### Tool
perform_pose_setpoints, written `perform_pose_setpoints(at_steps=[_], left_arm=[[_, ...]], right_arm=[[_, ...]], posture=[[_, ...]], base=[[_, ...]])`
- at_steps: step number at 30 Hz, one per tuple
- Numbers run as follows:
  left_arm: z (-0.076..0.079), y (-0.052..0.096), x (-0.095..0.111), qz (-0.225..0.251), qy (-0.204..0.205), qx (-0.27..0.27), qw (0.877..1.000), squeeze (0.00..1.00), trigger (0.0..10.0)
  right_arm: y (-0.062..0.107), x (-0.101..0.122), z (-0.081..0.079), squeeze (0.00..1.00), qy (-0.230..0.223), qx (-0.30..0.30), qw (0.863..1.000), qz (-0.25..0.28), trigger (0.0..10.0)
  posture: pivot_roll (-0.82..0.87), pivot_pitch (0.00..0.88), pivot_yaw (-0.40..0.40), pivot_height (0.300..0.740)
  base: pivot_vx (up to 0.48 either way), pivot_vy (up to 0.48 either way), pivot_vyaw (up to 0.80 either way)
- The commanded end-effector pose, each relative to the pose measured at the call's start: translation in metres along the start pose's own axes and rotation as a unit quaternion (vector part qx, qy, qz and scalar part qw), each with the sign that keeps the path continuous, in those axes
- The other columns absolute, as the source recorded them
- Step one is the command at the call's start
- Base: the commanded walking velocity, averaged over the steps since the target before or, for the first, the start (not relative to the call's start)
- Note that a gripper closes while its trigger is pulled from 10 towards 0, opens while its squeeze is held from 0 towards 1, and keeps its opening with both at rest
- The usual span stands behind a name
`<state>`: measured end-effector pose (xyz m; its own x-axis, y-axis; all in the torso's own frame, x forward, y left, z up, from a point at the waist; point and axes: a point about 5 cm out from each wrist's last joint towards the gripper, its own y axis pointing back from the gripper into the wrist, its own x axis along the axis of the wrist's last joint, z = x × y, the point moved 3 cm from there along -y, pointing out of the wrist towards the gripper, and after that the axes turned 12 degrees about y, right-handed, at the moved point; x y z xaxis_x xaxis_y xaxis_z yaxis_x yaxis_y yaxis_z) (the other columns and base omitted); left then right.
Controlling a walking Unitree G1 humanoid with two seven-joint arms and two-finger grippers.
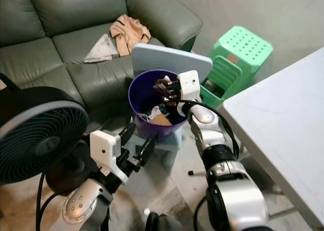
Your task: Picking trash to rubbish bin
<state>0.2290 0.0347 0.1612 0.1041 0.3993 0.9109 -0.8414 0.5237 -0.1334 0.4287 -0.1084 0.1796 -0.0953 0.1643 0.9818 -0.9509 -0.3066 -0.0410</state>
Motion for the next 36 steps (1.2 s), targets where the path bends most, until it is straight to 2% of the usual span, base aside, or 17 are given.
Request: perform_pose_setpoints(at_steps=[1, 2, 5, 7, 14, 26, 29, 30, 34, 36], left_arm=[[0.014, 0.002, -0.001, -0.005, 0.014, -0.019, 1.000, 0.00, 10.0], [0.015, 0.002, 0.000, -0.008, 0.016, -0.020, 1.000, 0.00, 10.0], [0.016, 0.003, 0.000, -0.009, 0.015, -0.020, 1.000, 0.00, 10.0], [0.013, 0.003, 0.003, -0.011, 0.014, -0.016, 1.000, 0.00, 10.0], [0.010, -0.001, 0.008, -0.008, 0.007, -0.015, 1.000, 0.00, 10.0], [-0.005, -0.013, 0.018, 0.012, -0.022, -0.016, 1.000, 0.00, 10.0], [-0.014, -0.018, 0.025, 0.022, -0.035, -0.008, 0.999, 0.00, 10.0], [-0.021, -0.021, 0.033, 0.036, -0.041, -0.002, 0.999, 0.00, 10.0], [-0.034, -0.023, 0.042, 0.051, -0.056, 0.010, 0.997, 0.00, 10.0], [-0.054, -0.025, 0.047, 0.050, -0.082, 0.047, 0.994, 0.00, 10.0]], right_arm=[[0.000, 0.000, 0.010, 0.00, -0.036, -0.030, 0.999, 0.003, 10.0], [-0.001, 0.003, 0.013, 1.00, -0.048, -0.043, 0.998, 0.007, 10.0], [-0.002, 0.005, 0.014, 1.00, -0.053, -0.052, 0.997, 0.012, 10.0], [-0.004, 0.012, 0.014, 1.00, -0.076, -0.048, 0.995, 0.032, 10.0], [-0.004, 0.020, 0.019, 1.00, -0.104, -0.045, 0.992, 0.059, 10.0], [0.003, 0.032, 0.022, 1.00, -0.086, 0.003, 0.989, 0.123, 10.0], [0.007, 0.033, 0.023, 1.00, -0.080, 0.021, 0.987, 0.140, 10.0], [0.011, 0.033, 0.026, 1.00, -0.084, 0.030, 0.984, 0.151, 10.0], [0.017, 0.031, 0.031, 1.00, -0.071, 0.025, 0.984, 0.163, 10.0], [0.026, 0.032, 0.038, 1.00, -0.045, 0.022, 0.982, 0.183, 10.0]], posture=[[0.15, 0.357, -0.176, 0.740], [0.16, 0.359, -0.172, 0.740], [0.16, 0.357, -0.170, 0.740], [0.17, 0.350, -0.168, 0.740], [0.17, 0.332, -0.168, 0.740], [0.16, 0.275, -0.164, 0.740], [0.16, 0.258, -0.163, 0.740], [0.17, 0.254, -0.164, 0.740], [0.18, 0.240, -0.165, 0.740], [0.18, 0.223, -0.165, 0.740]], base=[[0.000, 0.000, 0.00], [0.000, 0.000, 0.00], [0.000, 0.000, 0.00], [0.000, 0.000, 0.00], [0.000, 0.000, 0.00], [0.000, 0.000, 0.00], [0.000, 0.000, 0.00], [0.000, 0.000, 0.00], [0.000, 0.000, 0.00], [0.000, 0.000, 0.00]])
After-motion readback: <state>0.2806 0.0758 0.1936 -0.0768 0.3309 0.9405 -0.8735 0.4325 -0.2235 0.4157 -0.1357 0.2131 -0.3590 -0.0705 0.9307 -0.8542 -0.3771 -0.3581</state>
